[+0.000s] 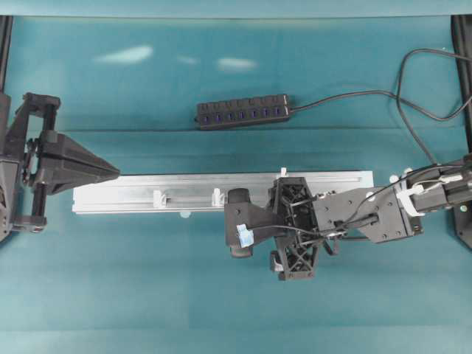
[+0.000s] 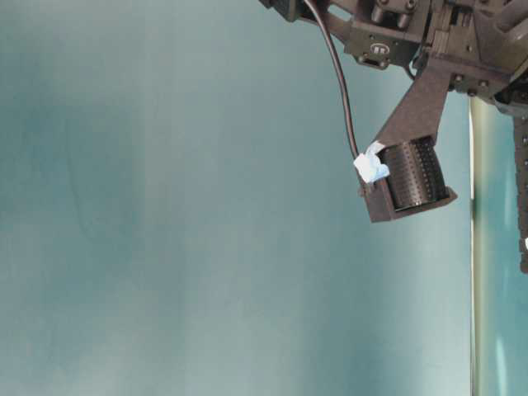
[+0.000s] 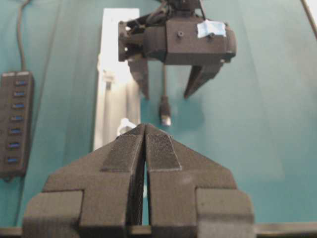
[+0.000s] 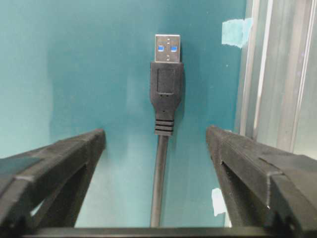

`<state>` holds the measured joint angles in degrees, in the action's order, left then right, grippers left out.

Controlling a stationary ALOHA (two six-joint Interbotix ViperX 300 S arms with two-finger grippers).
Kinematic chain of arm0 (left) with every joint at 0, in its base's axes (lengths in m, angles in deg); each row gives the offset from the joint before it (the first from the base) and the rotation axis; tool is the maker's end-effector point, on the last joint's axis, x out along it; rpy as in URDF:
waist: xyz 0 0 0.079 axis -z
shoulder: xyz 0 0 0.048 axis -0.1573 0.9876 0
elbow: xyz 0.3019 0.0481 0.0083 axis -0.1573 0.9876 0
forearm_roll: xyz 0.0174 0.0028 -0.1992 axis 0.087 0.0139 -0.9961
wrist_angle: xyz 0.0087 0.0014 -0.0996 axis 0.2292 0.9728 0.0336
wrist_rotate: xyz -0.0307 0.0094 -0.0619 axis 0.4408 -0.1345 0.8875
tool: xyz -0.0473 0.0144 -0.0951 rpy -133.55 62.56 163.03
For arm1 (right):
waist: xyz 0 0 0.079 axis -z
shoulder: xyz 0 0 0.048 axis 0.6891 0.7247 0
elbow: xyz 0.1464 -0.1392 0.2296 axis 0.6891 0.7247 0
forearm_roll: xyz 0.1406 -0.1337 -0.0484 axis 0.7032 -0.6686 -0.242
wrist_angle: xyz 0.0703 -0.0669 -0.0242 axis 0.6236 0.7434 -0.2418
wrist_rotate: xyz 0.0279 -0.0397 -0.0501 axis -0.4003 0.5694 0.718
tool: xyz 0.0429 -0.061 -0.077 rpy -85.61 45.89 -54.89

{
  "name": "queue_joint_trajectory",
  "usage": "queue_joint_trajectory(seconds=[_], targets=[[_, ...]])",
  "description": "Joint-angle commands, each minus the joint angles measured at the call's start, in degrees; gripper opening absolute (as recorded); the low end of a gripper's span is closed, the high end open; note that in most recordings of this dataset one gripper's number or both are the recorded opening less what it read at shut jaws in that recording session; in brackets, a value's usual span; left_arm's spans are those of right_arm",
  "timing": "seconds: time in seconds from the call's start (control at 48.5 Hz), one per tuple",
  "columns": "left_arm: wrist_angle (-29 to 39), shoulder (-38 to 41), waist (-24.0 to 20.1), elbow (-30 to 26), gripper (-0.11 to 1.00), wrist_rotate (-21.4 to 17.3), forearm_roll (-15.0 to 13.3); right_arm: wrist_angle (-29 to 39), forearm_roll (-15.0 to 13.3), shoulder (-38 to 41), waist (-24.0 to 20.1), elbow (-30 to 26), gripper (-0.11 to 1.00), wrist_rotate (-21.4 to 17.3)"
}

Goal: Pass the USB cable through three rings with both arms.
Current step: 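Grasp the USB-A plug with the right gripper, tip pointing left, then lift the plug and carry it left toward the rightmost white ring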

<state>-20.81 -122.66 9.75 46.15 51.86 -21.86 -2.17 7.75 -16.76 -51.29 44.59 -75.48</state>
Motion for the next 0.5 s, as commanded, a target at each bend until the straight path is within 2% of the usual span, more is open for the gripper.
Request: queue_joint_trajectory(seconds=[0.0,0.124,0.227,0.289,0.475], targets=[[-0.26,0.0,-0.09,-1.67,0.02,0.0,0.18,-0.18,-0.18,0.62,0.44,0.0,0.57,-0.7],[-0.35,0.0,-0.09,-1.67,0.02,0.0,0.18,-0.18,-0.09,0.62,0.44,-0.09,0.28,-0.88],[-0.35,0.0,-0.09,-1.67,0.02,0.0,0.18,-0.18,-0.09,0.62,0.44,0.0,0.1,-1.93],[-0.53,0.0,-0.18,-1.67,0.02,0.0,0.18,-0.18,-0.09,0.62,0.44,0.09,0.04,-2.99],[-0.53,0.0,-0.18,-1.58,0.02,0.0,0.09,-0.53,-0.09,0.53,0.44,0.53,0.01,-4.57]])
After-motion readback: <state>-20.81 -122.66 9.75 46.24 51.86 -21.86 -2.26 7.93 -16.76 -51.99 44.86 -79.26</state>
